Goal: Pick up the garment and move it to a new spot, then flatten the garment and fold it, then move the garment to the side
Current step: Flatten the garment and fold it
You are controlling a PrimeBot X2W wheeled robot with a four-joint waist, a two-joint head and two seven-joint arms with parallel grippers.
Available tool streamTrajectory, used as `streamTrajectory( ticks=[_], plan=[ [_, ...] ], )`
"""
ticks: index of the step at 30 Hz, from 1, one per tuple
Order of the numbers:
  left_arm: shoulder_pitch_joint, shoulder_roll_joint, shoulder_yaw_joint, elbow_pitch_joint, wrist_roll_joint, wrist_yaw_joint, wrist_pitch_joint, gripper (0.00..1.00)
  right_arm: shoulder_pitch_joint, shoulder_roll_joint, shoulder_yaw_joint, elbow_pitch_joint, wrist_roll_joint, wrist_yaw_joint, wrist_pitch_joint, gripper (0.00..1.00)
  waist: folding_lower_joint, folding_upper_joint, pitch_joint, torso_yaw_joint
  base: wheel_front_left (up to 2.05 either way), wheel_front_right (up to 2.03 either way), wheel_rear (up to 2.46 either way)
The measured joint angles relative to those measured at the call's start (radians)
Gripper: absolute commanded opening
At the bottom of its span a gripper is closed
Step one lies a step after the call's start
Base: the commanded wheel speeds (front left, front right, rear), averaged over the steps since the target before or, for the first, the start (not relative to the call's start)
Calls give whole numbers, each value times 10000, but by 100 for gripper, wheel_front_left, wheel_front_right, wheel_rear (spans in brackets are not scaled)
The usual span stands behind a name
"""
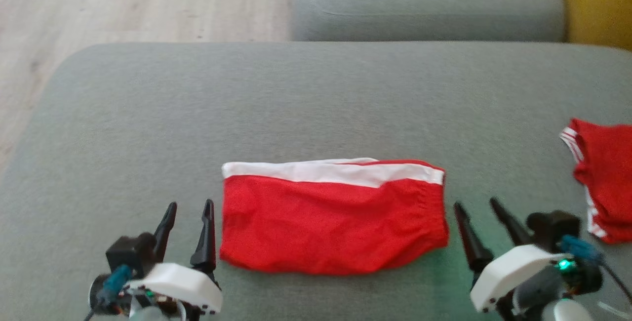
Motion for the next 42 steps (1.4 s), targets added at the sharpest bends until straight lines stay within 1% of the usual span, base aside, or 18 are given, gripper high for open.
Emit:
streamTrajectory(
  ticks=[4, 8, 12, 15, 18, 19, 20, 21, 22, 23, 26, 28, 33, 37, 40, 42],
  plan=[
    [341, 73, -33, -477, 207, 391, -161, 100, -121, 4, 194, 803, 35, 0, 608, 100, 0, 0, -123, 472, 0, 0, 0],
    [895, 21, -98, -1024, 395, 763, -288, 100, -523, 4, -46, 1875, -188, 0, 1279, 100, 1, 0, -144, 956, 0, 0, 0],
    [1123, -127, -144, -1296, 454, 965, -301, 100, -915, 4, -351, 2660, -230, 0, 1569, 100, 1, 0, -122, 1448, 0, 0, 0],
    [1123, -190, -157, -1384, 529, 1066, -378, 100, -1197, 6, -431, 3285, 90, 0, 1847, 100, 1, 0, -94, 1743, 0, 0, 0],
    [1124, -245, -155, -1430, 545, 1089, -376, 100, -1510, 6, -476, 3923, 506, 0, 2360, 100, 1, 0, -45, 1909, 0, 0, 0],
    [1123, -247, -155, -1480, 654, 1089, -389, 100, -1882, 2, -525, 4303, 853, 0, 2721, 49, 1, 0, 15, 1909, 0, 0, 0],
    [1123, -249, -155, -1526, 673, 1089, -389, 100, -2032, -2, -527, 4418, 871, 0, 2809, 39, 1, 0, 30, 1879, 0, 0, 0],
    [1122, -255, -155, -1582, 711, 1093, -389, 100, -2169, -15, -512, 4512, 928, 0, 2876, 39, 1, 0, 47, 1841, 0, 0, 0],
    [1122, -267, -159, -1630, 746, 1127, -391, 100, -2291, -38, -477, 4606, 974, 0, 2941, 26, 1, 0, 62, 1790, 0, 0, 0],
    [1119, -282, -161, -1657, 767, 1154, -391, 100, -2390, -50, -453, 4669, 1064, 0, 2986, 0, 2, 0, 77, 1732, 0, 0, 0],
    [1117, -286, -173, -1753, 817, 1177, -420, 100, -2603, -236, -238, 4717, 1352, 0, 3154, 0, 2, 0, 122, 1488, 0, 0, 0],
    [1110, -286, -161, -1764, 817, 1198, -420, 100, -2777, -516, -234, 4669, 1563, 0, 3292, 0, 2, 0, 152, 1295, 0, 0, 0],
    [1099, -290, -148, -1900, 819, 1264, -420, 100, -3088, -1749, -359, 4148, 2100, 0, 3975, 0, 2, 0, 197, 803, 0, 0, 0],
    [1092, -291, -161, -1908, 817, 1256, -418, 100, -3111, -2533, -848, 3710, 2270, 0, 4424, 0, 2, 0, 248, 475, 0, 0, 0],
    [1083, -314, -167, -1908, 819, 1258, -418, 100, -3043, -2767, -1135, 3407, 2431, 0, 4654, 0, 3, 0, 268, 334, 0, 0, 0],
    [1083, -324, -165, -1894, 817, 1254, -418, 100, -2899, -2658, -1189, 3066, 2757, 0, 4807, 0, 2, 0, 241, 266, 0, 0, 0]
  ],
)
